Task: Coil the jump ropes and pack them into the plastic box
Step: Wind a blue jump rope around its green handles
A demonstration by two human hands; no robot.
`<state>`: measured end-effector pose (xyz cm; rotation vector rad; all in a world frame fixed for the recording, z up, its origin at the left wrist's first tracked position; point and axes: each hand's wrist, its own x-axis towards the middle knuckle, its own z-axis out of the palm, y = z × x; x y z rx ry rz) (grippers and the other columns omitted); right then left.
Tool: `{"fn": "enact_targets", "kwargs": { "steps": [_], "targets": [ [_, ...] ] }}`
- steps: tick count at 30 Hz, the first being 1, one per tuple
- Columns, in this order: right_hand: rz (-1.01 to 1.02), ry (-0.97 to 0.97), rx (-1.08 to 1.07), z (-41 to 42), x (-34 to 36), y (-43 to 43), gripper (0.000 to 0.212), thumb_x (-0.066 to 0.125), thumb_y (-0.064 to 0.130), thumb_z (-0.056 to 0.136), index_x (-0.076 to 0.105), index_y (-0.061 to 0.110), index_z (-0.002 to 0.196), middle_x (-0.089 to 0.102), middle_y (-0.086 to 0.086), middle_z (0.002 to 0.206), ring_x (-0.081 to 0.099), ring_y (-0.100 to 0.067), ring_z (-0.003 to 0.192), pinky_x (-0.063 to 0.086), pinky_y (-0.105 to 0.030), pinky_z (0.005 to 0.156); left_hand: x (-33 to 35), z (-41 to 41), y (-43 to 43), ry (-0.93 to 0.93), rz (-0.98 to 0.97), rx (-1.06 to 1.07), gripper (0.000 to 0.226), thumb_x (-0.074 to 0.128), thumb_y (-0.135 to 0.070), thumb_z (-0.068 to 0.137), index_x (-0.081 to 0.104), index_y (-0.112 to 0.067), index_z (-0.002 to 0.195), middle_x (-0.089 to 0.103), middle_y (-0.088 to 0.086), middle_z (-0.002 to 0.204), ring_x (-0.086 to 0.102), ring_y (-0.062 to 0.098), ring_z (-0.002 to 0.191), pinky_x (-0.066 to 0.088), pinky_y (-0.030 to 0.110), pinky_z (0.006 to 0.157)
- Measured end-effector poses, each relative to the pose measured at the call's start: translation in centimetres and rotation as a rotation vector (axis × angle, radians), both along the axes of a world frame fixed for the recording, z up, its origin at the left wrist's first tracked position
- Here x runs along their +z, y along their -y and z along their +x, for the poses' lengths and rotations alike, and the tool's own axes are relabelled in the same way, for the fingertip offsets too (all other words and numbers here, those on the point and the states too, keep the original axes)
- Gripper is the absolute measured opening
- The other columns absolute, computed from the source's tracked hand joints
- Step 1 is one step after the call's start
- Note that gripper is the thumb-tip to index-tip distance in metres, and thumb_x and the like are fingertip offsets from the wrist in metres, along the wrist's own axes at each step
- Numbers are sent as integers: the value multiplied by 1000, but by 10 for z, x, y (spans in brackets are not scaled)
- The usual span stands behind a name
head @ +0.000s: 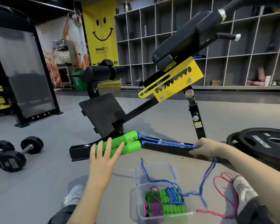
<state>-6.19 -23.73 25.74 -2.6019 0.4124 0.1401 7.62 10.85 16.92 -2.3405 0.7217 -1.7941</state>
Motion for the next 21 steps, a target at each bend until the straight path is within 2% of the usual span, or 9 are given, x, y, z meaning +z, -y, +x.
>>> {"fn": "enact_targets", "kwargs": {
  "steps": [3, 5, 7, 9, 11, 14, 16, 18, 21],
  "targets": [
    [-195, 93, -255, -6, -6, 33, 23, 53, 22, 92, 61, 11, 74, 55, -2, 61, 56, -17, 50, 45, -24, 50, -7, -3, -6, -76, -104, 45, 78, 29, 18, 70, 45, -20, 136, 49, 27, 123, 44, 44, 103, 33, 61, 94],
    [-117, 282, -475, -8, -6, 48, 28, 47, 22, 95, 63, 4, 80, 61, -14, 73, 62, -32, 69, 50, -34, 66, -8, -5, -11, -76, -105, 42, 78, 29, 19, 70, 45, -20, 136, 48, 27, 124, 44, 44, 103, 32, 61, 95],
    [31, 540, -608, -8, 5, 48, 42, 40, 29, 98, 65, 1, 81, 62, -21, 79, 62, -37, 72, 51, -41, 73, -5, -6, -11, -58, -66, 10, 72, 22, 17, 79, 45, -21, 136, 46, 25, 124, 45, 43, 103, 34, 60, 95],
    [115, 785, -647, -7, 30, 35, 48, 34, 31, 100, 65, -1, 81, 59, -19, 74, 58, -33, 67, 48, -38, 69, -1, -8, -2, -51, -33, -24, 69, 12, 13, 87, 46, -23, 136, 45, 23, 125, 45, 42, 103, 36, 58, 94],
    [140, 994, -635, -7, 61, 15, 54, 30, 34, 102, 60, -3, 77, 53, -13, 68, 49, -27, 65, 36, -33, 63, 2, -13, 12, -59, -25, -60, 69, 7, 10, 89, 45, -23, 136, 44, 22, 126, 45, 42, 105, 36, 57, 95],
    [174, 1250, -615, -15, 104, -8, 51, 27, 35, 102, 39, 10, 60, 40, -4, 60, 35, -18, 57, 23, -31, 59, 4, -23, 37, -59, -19, -121, 68, 4, 7, 90, 45, -23, 135, 44, 21, 127, 44, 42, 106, 34, 56, 96],
    [236, 1377, -587, -24, 122, -15, 49, 27, 34, 102, 30, 15, 57, 35, 1, 57, 29, -14, 56, 22, -32, 57, 4, -31, 52, -65, -20, -171, 68, 4, 7, 90, 46, -24, 134, 44, 21, 128, 45, 41, 107, 34, 56, 97],
    [198, 1332, -550, -28, 120, -18, 48, 28, 33, 102, 35, 15, 58, 39, 0, 60, 33, -13, 56, 23, -31, 55, 3, -37, 64, -59, -30, -196, 67, 5, 8, 91, 47, -24, 133, 44, 21, 128, 45, 41, 107, 33, 55, 97],
    [95, 874, -521, -22, 63, -13, 35, 34, 25, 100, 53, 8, 75, 57, -13, 80, 50, -28, 72, 35, -31, 64, 2, -43, 71, -54, -47, -207, 65, 11, 11, 91, 47, -24, 133, 44, 21, 128, 45, 41, 107, 33, 55, 97]
  ]
}}
